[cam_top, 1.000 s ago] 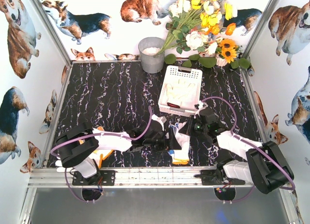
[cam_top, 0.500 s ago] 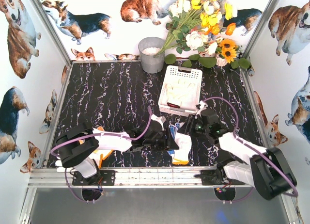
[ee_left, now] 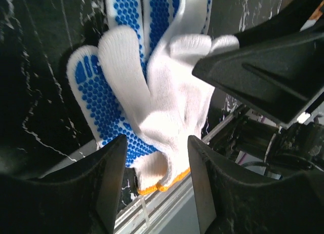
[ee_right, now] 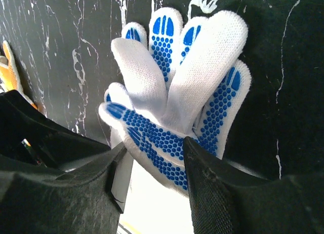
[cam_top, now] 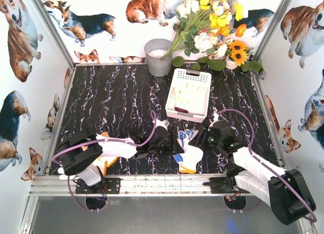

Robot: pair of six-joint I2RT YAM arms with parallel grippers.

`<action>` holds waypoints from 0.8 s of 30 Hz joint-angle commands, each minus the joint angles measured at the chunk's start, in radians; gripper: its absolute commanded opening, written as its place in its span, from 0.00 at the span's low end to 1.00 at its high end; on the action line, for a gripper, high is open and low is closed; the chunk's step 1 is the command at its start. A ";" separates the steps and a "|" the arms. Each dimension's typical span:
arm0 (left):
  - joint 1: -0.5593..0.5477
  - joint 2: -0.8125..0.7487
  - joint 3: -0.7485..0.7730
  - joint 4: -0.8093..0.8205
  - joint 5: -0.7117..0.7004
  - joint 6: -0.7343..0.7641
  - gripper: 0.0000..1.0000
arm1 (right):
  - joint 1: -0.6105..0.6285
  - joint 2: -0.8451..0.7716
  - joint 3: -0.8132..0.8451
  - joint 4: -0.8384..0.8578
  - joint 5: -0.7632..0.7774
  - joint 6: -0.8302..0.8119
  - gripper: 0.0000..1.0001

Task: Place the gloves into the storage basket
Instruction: Pair the glove with the glove.

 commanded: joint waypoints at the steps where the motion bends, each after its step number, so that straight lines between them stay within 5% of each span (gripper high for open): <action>1: 0.020 -0.002 -0.012 0.041 -0.064 0.003 0.44 | -0.002 -0.018 -0.013 0.016 0.029 0.020 0.44; 24: 0.054 0.133 0.029 0.126 -0.050 -0.003 0.33 | -0.002 -0.039 -0.019 0.015 0.122 0.002 0.45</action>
